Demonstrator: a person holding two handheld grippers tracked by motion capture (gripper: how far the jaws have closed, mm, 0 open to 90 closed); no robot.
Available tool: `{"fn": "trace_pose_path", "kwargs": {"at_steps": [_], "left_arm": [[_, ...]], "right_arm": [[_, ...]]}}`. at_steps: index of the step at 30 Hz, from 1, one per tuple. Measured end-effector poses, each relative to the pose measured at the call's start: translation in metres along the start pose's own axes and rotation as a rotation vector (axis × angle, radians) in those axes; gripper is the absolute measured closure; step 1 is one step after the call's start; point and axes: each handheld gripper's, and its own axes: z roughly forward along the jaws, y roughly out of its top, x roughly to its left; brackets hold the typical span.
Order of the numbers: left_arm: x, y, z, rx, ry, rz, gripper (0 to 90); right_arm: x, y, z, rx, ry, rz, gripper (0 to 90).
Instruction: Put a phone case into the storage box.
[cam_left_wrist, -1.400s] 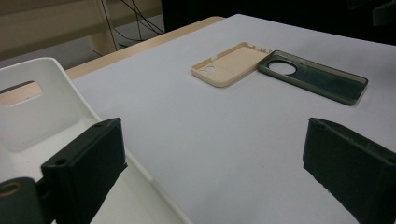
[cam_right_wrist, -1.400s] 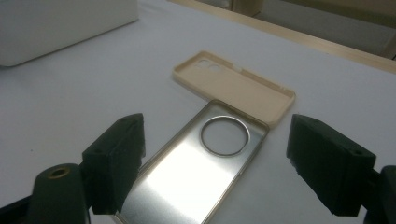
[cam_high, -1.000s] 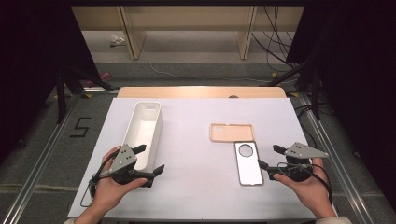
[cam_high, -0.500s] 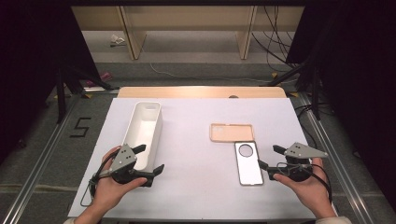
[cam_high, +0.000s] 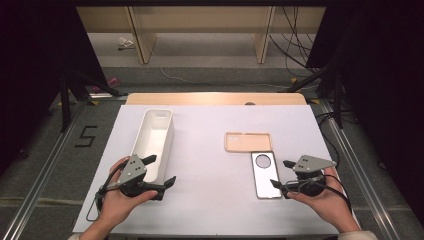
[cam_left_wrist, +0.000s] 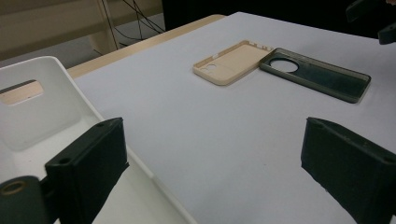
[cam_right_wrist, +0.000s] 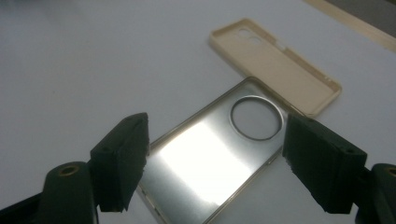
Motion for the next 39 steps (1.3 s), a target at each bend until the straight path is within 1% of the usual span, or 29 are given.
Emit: {"fn": "trace_pose_path", "kwargs": {"at_steps": [3, 8, 9, 10, 12, 14, 15, 16, 19, 20, 21, 22, 24, 26, 29, 30, 39], "left_arm": [[0.0, 0.0, 0.0, -0.002, -0.001, -0.003, 6.6], [0.0, 0.0, 0.0, 0.002, -0.005, 0.004, 6.6], [-0.001, 0.0, 0.001, 0.002, -0.005, 0.001, 6.6], [-0.001, 0.0, 0.001, 0.002, -0.005, 0.001, 6.6], [-0.001, 0.0, 0.001, 0.002, -0.006, 0.002, 6.6], [-0.001, 0.0, 0.001, 0.002, -0.008, 0.001, 6.6], [-0.001, 0.0, 0.001, 0.002, -0.007, 0.002, 6.6], [-0.001, 0.0, 0.001, 0.002, -0.008, 0.002, 6.7], [-0.001, 0.0, 0.001, 0.001, -0.009, 0.002, 6.7], [-0.001, 0.0, 0.001, 0.001, -0.009, 0.002, 6.7], [-0.001, 0.0, 0.001, 0.001, -0.01, 0.002, 6.7], [-0.001, 0.0, 0.001, 0.001, -0.01, 0.002, 6.8], [-0.001, 0.0, 0.001, 0.002, -0.01, 0.003, 6.8], [-0.001, 0.0, 0.001, 0.001, -0.01, 0.002, 6.9], [-0.001, 0.0, 0.001, 0.002, -0.012, 0.002, 7.0], [-0.001, 0.0, 0.001, 0.002, -0.012, 0.003, 7.1], [-0.002, 0.0, 0.001, 0.0, -0.014, 0.002, 7.6]], "right_arm": [[0.005, 0.005, 0.006, 0.071, 0.028, -0.078, 25.0], [0.012, 0.009, 0.016, 0.181, 0.095, -0.174, 27.3], [0.014, 0.01, 0.018, 0.211, 0.105, -0.19, 27.6], [0.016, 0.01, 0.02, 0.245, 0.117, -0.224, 28.0], [0.02, 0.009, 0.026, 0.314, 0.14, -0.271, 28.8], [0.023, 0.009, 0.032, 0.38, 0.139, -0.308, 31.4], [0.024, 0.009, 0.034, 0.418, 0.139, -0.334, 31.6], [0.026, 0.01, 0.036, 0.445, 0.137, -0.351, 31.8], [0.028, 0.012, 0.042, 0.503, 0.143, -0.42, 34.7], [0.028, 0.012, 0.042, 0.503, 0.143, -0.42, 34.7], [0.029, 0.015, 0.045, 0.543, 0.14, -0.457, 37.6], [0.029, 0.016, 0.046, 0.566, 0.146, -0.489, 38.6], [0.031, 0.018, 0.049, 0.604, 0.145, -0.526, 40.3], [0.031, 0.019, 0.052, 0.626, 0.15, -0.551, 41.1], [0.033, 0.022, 0.054, 0.64, 0.154, -0.564, 43.1], [0.033, 0.023, 0.055, 0.649, 0.154, -0.578, 44.0], [0.035, 0.026, 0.062, 0.692, 0.167, -0.613, 49.5]]}}
